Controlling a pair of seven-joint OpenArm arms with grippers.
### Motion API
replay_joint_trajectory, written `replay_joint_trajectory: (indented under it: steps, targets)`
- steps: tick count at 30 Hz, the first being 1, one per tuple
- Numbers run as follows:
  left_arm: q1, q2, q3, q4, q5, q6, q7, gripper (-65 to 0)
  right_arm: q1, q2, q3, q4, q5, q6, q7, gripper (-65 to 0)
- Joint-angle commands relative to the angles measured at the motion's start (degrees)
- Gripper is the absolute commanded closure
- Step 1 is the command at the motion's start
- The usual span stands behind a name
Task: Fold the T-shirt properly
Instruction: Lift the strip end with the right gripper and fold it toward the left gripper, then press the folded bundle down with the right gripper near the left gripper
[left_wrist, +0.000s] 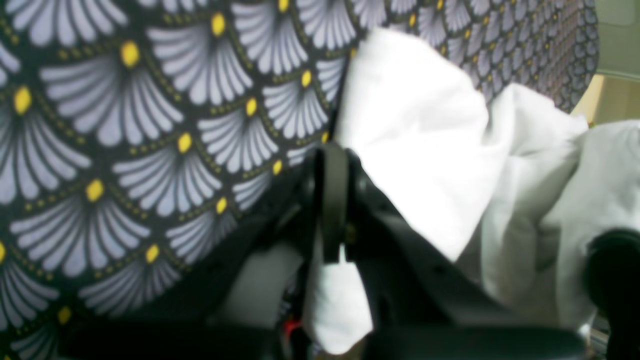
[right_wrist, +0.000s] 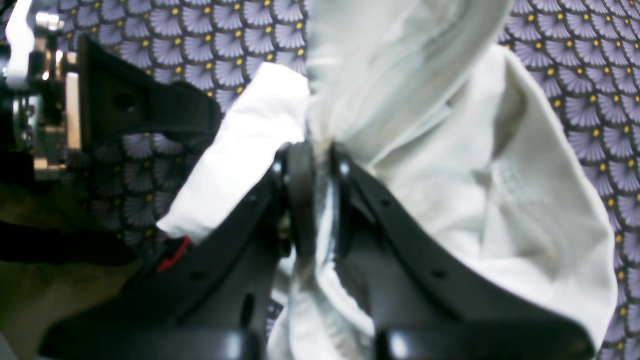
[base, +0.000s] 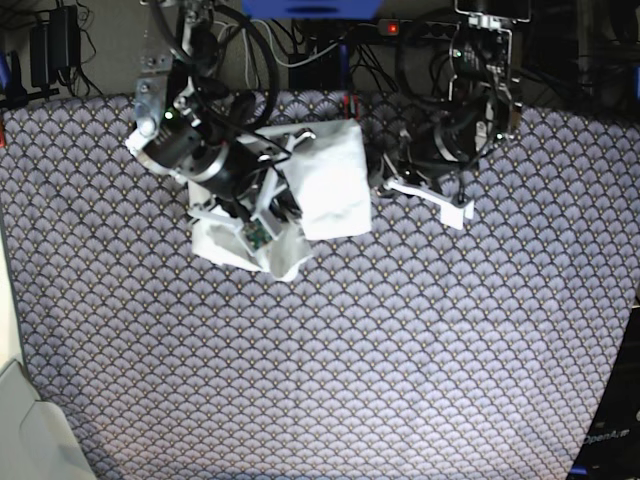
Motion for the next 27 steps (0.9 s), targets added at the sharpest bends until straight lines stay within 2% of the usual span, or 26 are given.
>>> replay_joint_trajectory:
  steps: [1, 5, 10, 16, 20, 23, 27]
  targets:
    - [0.1, -0.3, -0.4, 1.7, -1.1, -0.5, -0.2, -0.3, 0.9, -0.4, -0.3, -0.2, 1.5, 0.2, 1.6, 0.0]
    - [0.8, -0.5, -0.4, 3.2, -1.1, -0.5, -0.2, -0.3, 3.4, -0.4, -0.7, -4.6, 1.6, 0.2, 1.6, 0.0]
    - [2.8, -2.6, -0.6, 6.6, -2.6, -0.5, -0.2, -0.3, 6.4, -0.4, -0.7, -10.6, 1.6, 0.2, 1.7, 0.0]
    - [6.6, -7.0, -5.8, 10.2, -8.5, -0.5, -0.2, -0.3, 10.1, -0.4, -0.7, -17.1, 1.6, 0.2, 1.7, 0.0]
    - [8.2, -8.6, -8.2, 10.2, -9.8, -0.5, -0.2, -0.3, 10.7, -0.4, -2.8, -18.5, 1.6, 0.2, 1.9, 0.0]
    - [8.0, -8.3, -8.2, 9.6, -9.3, -0.5, -0.2, -0.3, 10.1, -0.4, -6.2, -18.5, 1.6, 0.2, 5.0, 0.0]
    - [5.8, -6.3, -7.1, 8.6, -9.2, -0.5, -0.2, -0.3, 8.6, -0.4, -7.9, -18.3, 1.6, 0.2, 6.1, 0.0]
